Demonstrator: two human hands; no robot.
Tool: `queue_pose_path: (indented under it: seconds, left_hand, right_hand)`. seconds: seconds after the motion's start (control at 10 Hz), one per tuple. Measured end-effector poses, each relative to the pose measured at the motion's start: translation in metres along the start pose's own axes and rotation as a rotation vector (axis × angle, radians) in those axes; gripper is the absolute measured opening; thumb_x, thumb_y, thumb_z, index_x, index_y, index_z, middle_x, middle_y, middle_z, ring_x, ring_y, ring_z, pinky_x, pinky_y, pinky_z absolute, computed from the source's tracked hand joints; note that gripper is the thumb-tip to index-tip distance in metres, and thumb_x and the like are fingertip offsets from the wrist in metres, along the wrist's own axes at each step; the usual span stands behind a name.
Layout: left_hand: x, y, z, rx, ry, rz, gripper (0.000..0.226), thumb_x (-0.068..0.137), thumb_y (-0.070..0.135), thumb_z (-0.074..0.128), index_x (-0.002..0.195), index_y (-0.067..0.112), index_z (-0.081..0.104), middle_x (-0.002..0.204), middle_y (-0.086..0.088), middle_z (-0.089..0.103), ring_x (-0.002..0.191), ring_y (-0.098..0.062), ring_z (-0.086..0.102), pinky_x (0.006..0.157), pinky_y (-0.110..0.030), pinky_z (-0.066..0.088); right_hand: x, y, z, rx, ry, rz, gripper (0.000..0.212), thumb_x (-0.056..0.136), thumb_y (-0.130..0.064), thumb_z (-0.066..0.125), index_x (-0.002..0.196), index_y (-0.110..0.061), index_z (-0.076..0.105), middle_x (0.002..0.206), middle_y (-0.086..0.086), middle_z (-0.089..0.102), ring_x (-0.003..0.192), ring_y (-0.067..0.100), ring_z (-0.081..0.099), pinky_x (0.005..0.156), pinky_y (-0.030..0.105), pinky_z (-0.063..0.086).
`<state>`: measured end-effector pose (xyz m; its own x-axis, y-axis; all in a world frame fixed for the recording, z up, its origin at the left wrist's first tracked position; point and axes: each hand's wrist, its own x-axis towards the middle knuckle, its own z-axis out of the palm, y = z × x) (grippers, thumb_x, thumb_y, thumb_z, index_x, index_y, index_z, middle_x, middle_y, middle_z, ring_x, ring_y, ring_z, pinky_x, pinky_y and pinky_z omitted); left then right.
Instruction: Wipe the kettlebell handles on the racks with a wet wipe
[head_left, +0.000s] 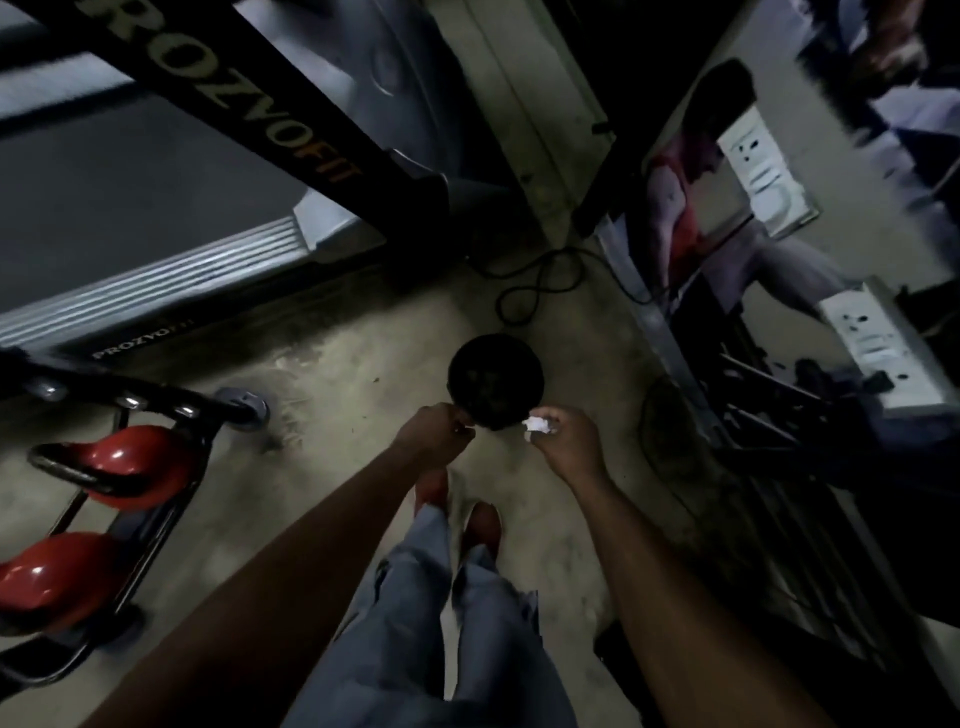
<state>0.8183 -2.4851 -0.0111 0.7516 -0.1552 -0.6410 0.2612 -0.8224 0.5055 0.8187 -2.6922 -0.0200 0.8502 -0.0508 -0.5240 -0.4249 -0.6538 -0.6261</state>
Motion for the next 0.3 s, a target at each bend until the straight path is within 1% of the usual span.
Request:
queue_pose_path:
  seconds: [0.1,0.2,0.3]
  left_hand:
    - [0.046,-0.006,0.007,0.051,-0.064,-0.004,0.030,0.095,0.021,0.053,0.120,0.011,0.067,0.112,-0.013,0.070,0.103,-0.032,0.065,0.087,-0.037,0.052]
    - [0.094,-0.019,0.015,0.082,-0.088,-0.046,0.032,0.093,0.022,0.052,0.119,0.009,0.065,0.115,-0.016,0.068,0.103,-0.034,0.064,0.083,-0.036,0.053]
    - [0.138,-0.031,0.022,0.118,-0.129,-0.045,0.034,0.095,0.025,0.051,0.123,0.010,0.063,0.124,-0.015,0.064,0.110,-0.034,0.061,0.085,-0.033,0.048]
  right_hand:
    - [0.042,0.010,0.018,-0.038,0.069,0.035,0.016,0.081,-0.011,0.070,0.097,-0.013,0.076,0.100,0.005,0.075,0.093,0.022,0.069,0.078,0.027,0.050]
    - [0.082,0.020,0.040,-0.047,0.138,0.061,0.011,0.084,-0.013,0.068,0.095,-0.013,0.070,0.098,0.008,0.073,0.092,0.026,0.067,0.074,0.031,0.049]
    - [0.121,0.030,0.062,-0.053,0.116,0.115,0.025,0.084,-0.017,0.070,0.108,-0.012,0.062,0.105,0.010,0.071,0.096,0.030,0.066,0.074,0.030,0.047]
